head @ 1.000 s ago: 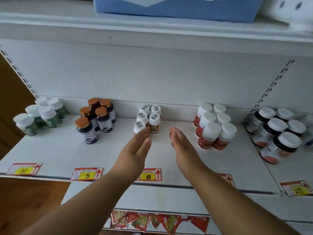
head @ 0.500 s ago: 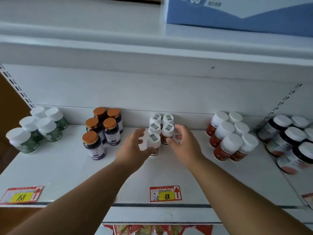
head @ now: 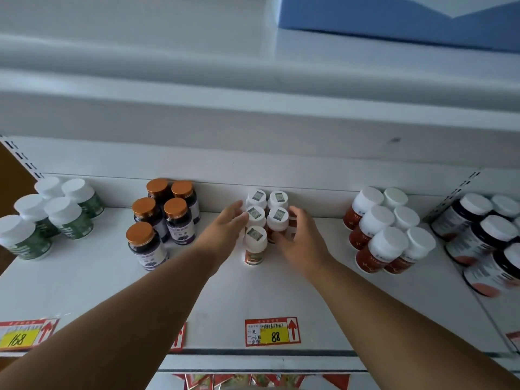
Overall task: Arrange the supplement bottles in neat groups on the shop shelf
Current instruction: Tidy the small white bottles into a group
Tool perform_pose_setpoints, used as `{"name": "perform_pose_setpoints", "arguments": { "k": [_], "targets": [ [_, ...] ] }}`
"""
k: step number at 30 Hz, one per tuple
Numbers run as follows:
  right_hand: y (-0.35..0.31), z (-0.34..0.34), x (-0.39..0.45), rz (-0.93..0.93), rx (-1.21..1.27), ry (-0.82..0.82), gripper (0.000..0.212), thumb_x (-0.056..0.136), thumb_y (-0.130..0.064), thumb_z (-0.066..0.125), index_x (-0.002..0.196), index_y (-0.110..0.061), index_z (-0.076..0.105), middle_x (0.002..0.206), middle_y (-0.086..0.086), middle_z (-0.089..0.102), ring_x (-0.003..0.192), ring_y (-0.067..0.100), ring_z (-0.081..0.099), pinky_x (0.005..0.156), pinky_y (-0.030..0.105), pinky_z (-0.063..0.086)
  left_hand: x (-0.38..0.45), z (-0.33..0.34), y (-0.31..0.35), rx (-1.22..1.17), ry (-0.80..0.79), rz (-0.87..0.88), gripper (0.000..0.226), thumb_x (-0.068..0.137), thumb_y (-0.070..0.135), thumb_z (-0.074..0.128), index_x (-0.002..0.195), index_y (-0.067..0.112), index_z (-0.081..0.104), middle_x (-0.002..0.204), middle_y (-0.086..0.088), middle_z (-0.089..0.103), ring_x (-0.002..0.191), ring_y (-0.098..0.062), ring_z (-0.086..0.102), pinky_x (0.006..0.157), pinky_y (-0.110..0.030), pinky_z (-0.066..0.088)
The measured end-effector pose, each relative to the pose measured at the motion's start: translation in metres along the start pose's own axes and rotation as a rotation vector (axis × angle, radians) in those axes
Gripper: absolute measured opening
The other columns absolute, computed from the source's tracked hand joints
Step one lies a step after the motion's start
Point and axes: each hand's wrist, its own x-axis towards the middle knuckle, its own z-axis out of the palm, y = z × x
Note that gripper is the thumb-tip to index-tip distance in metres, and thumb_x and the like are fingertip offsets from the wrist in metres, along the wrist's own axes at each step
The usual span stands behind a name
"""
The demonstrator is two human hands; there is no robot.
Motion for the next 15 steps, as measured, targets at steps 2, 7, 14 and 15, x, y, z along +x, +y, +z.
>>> {"name": "perform_pose_setpoints", "arguments": {
  "k": [2,7,14,15],
  "targets": [
    [0.003,0.001,0.002,0.023,-0.019,-0.041,0.08,0.076,-0.044,0.079,0.142,-0.026,0.038,0.139,-0.005,0.051,0.121,0.015,0.056,0.101,0.04,0.047,0.01,0.0,-0.001,0.119,0.04,0.011,0.05,0.1,0.022,0.055,0.147,0.031,0.041,0.135,0.011,0.056,0.117,-0.015,0.057,0.106,-0.04,0.045],
    [0.006,0.002,0.012,0.027,-0.014,-0.056,0.092,0.058,-0.062,0.074,0.139,-0.033,0.04,0.133,-0.01,0.059,0.116,0.011,0.061,0.099,0.042,0.049,0.021,-0.008,0.002,0.421,0.048,0.089,0.053,0.094,0.017,0.064,0.141,0.034,0.048,0.13,0.016,0.06,0.104,-0.011,0.064,0.082,-0.028,0.05],
    [0.01,-0.002,0.012,-0.011,-0.02,-0.029,0.075,0.068,-0.041,0.084,0.132,-0.029,0.048,0.125,-0.009,0.062,0.11,0.012,0.062,0.096,0.04,0.05,0.023,-0.007,-0.004,0.39,0.042,0.114,0.051,0.095,0.016,0.063,0.14,0.032,0.048,0.132,0.016,0.061,0.101,-0.006,0.064,0.086,-0.029,0.051],
    [0.011,-0.002,0.011,-0.025,-0.026,0.005,0.069,0.068,-0.04,0.086,0.125,-0.027,0.051,0.12,-0.008,0.061,0.105,0.013,0.062,0.092,0.038,0.051,0.023,-0.006,-0.004,0.386,0.045,0.114,0.05,0.095,0.016,0.063,0.14,0.031,0.049,0.132,0.014,0.061,0.102,-0.007,0.064,0.089,-0.03,0.051]
  ]
}}
